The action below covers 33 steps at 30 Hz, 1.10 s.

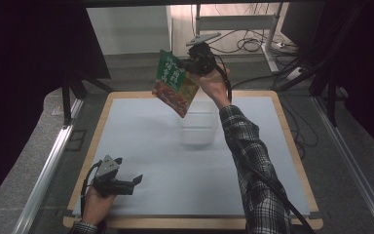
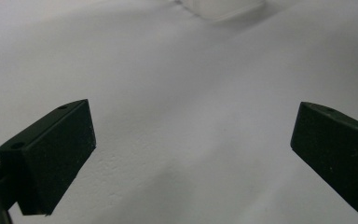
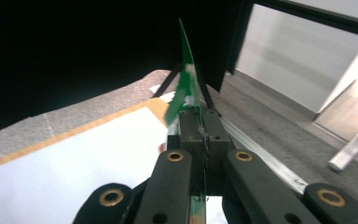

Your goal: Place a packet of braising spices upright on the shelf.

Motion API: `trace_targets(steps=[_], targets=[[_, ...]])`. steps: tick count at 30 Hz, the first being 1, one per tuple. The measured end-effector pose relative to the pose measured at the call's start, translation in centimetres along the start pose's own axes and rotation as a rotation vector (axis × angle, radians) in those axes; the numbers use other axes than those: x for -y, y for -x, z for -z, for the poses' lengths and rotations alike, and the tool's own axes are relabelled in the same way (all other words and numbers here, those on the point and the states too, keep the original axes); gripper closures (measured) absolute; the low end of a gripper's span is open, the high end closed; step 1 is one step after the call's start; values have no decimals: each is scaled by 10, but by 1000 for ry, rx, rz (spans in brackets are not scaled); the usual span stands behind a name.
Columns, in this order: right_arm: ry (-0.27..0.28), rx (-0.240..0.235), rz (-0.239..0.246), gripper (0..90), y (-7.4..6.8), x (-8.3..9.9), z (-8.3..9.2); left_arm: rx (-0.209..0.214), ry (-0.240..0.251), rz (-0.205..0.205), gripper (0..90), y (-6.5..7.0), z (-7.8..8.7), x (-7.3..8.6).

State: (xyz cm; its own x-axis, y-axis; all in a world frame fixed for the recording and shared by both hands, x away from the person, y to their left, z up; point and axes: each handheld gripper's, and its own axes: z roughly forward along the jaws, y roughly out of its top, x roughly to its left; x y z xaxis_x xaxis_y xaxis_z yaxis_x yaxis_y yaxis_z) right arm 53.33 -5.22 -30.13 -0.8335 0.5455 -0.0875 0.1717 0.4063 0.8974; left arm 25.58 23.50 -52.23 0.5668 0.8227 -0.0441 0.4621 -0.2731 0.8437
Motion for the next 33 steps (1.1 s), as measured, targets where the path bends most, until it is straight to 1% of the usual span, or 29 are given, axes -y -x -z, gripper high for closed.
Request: trace_targets(steps=[2,5,7,9,10,13,14,15,16,17,19,20,21,22,24,25,28,29,33], targets=[[10,5,-9,896,4,-1,5,-1,-1,-1,0,0,0,0],[24,7,-12,896,5,-4,8,1,-3,-3,0,1,-1,0],[28,16,0,895,6,-9,11,1,-4,-5,0,1,-1,0],[24,22,5,896,6,-9,11,1,-4,-5,0,1,-1,0],[13,35,5,895,8,-8,10,0,-4,-5,0,1,-1,0],[-11,54,-1,895,15,0,9,0,-4,-4,0,1,0,0],[-11,54,-1,895,15,0,9,1,-5,-2,0,1,0,0],[-29,56,-8,895,19,7,9,2,-9,-4,0,1,-1,0],[-29,56,-8,895,19,7,9,2,-9,-4,0,1,-1,0],[-42,54,-15,895,23,14,9,2,-10,-5,0,1,-1,0],[-50,55,-17,895,24,16,10,2,-11,-5,0,1,-1,0],[-67,56,-19,895,25,20,11,2,-12,-5,0,1,-1,0],[-67,56,-19,895,25,20,11,1,-12,-5,0,1,-2,0],[-84,61,-22,895,27,24,14,0,-12,-5,0,1,-2,0],[-91,63,-26,895,28,25,16,0,-13,-6,0,2,-2,0],[-98,65,-33,894,30,29,20,0,-18,-7,0,2,-2,0],[-105,65,-41,895,32,34,24,1,-22,-9,0,2,-3,0],[-113,67,-45,895,33,38,28,-1,-22,-11,0,3,-3,0],[-128,71,-60,894,37,41,31,-1,-23,-13,0,3,-3,-1]])
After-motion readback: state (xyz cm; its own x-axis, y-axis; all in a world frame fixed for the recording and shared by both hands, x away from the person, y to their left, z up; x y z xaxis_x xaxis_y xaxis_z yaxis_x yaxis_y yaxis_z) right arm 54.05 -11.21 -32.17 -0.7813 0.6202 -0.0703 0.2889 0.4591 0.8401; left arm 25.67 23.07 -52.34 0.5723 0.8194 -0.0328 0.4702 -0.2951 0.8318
